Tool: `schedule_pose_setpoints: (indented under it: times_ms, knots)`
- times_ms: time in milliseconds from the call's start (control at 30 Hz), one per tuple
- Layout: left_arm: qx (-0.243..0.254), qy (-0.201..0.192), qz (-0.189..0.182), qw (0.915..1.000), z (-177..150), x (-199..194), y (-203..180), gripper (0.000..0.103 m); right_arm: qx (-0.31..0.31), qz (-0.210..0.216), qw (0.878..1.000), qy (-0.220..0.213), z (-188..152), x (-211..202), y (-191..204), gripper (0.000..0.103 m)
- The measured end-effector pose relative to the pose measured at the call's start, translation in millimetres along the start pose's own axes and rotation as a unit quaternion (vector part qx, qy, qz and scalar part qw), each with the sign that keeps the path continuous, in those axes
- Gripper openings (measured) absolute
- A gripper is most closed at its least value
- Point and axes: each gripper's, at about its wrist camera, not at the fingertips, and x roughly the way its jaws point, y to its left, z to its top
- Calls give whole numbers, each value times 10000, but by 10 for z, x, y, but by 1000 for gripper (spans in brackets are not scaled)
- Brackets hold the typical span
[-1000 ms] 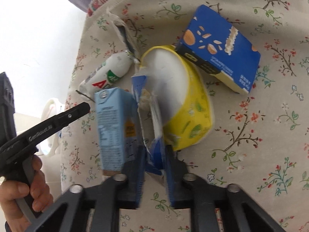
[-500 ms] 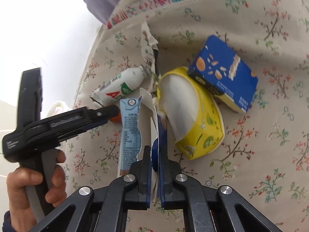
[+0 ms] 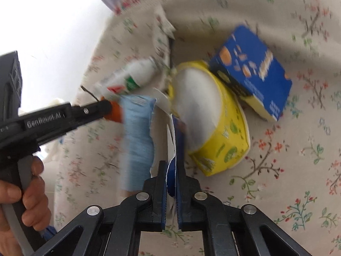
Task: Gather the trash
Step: 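Grasp the orange peel with the left tool while the right tool grasps a blue carton, then carry the orange peel and blue carton to the bin and release both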
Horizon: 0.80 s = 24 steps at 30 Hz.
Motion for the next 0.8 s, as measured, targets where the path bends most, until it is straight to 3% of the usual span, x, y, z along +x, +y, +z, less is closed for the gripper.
schedule_pose_setpoints:
  times_ms: [233, 367, 667, 800]
  knots:
    - [-208, -353, -30, 9992, 72, -485, 307, 18, -174, 39, 9973, -705, 88, -413, 73, 3]
    - [-457, -474, 234, 9976, 128, -732, 593, 18, -239, 103, 9950, -964, 108, -494, 124, 3]
    - [-1211, -847, 364, 9884, 155, -1359, 1449, 18, -547, 505, 9913, -1088, 103, -374, 476, 3]
    - [-1488, -1031, 721, 9808, 182, -1599, 1850, 18, -505, 749, 9896, -1115, 191, -285, 605, 3]
